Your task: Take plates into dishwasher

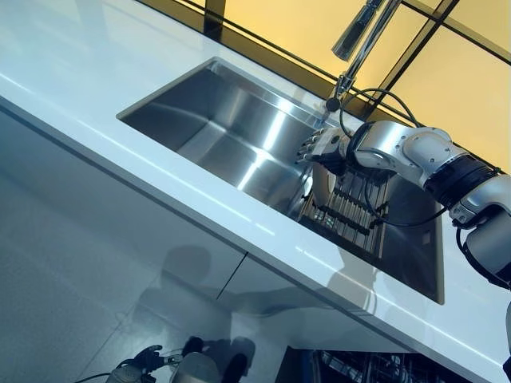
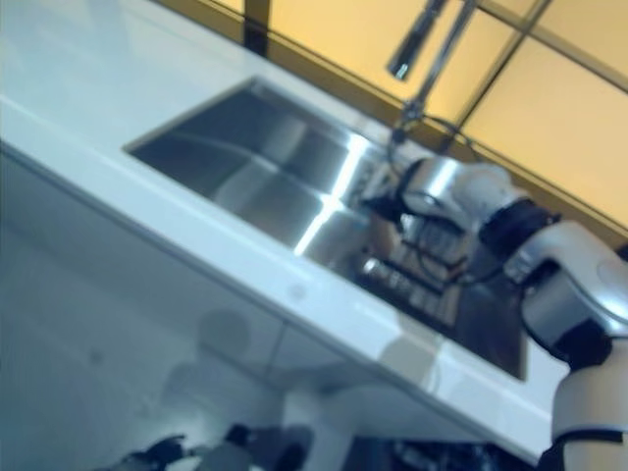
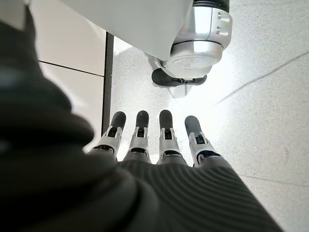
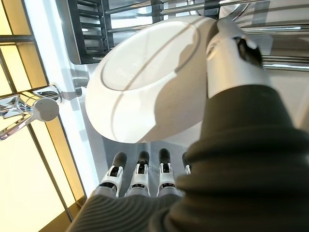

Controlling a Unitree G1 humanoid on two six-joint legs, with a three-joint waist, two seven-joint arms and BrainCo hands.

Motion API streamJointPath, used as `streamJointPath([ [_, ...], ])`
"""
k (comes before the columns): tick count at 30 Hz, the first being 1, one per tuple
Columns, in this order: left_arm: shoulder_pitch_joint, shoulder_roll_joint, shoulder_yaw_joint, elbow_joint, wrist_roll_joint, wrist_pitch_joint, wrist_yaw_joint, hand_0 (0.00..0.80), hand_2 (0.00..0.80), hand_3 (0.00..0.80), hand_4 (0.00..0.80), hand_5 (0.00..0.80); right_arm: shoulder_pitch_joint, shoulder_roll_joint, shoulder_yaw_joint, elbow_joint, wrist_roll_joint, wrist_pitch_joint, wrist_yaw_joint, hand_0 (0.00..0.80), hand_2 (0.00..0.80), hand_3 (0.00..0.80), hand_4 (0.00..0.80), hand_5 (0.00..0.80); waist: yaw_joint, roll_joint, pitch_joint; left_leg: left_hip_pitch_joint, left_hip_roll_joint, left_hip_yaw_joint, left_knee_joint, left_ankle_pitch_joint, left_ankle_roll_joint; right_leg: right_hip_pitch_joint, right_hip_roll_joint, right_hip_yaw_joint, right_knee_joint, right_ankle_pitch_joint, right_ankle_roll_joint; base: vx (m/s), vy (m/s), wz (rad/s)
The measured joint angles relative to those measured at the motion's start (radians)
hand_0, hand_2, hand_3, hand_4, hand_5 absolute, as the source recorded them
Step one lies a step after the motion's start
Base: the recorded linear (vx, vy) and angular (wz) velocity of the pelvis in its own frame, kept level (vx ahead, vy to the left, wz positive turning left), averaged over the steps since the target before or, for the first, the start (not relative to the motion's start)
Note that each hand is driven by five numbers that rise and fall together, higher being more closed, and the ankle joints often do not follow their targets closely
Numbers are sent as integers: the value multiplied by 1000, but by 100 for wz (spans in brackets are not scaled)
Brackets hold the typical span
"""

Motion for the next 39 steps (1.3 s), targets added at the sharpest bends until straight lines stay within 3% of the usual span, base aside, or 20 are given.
streamJointPath([
  [33, -1, 9, 0, -4, -5, 0, 0, 0, 0, 0, 0, 0, -1, -37, 0, 67, -39, -20, -45, 0, 0, 0, 0, 0, 0, -4, 16, -13, -2, -5, 2, 0, 0, -12, -1, -5, 0, 0, 0, 0, 0, 0],
  [36, -1, 9, 0, -4, -5, 0, -1, 0, 0, 0, 0, 0, -1, -41, -1, 67, -39, -20, -50, 151, 151, 151, 151, 151, -1, -4, 16, -13, -2, -5, 2, 0, 0, -12, -1, -5, 0, 0, 0, 0, 0, 0],
  [37, -1, 9, 0, -4, -5, 0, -1, 0, 0, 0, 0, 0, -1, -41, -1, 67, -39, -20, -53, 245, 245, 245, 245, 245, -1, -4, 17, -14, -2, -5, 2, 0, 0, -12, -1, -5, 0, 0, 0, 0, 0, 0],
  [39, -1, 10, 0, -4, -5, 0, -1, 0, 0, 0, 0, 0, -1, -41, -1, 67, -39, -21, -55, 301, 301, 301, 301, 301, 0, -4, 17, -14, -2, -5, 2, 0, 0, -12, -1, -5, 0, 0, 0, 0, 0, 0],
])
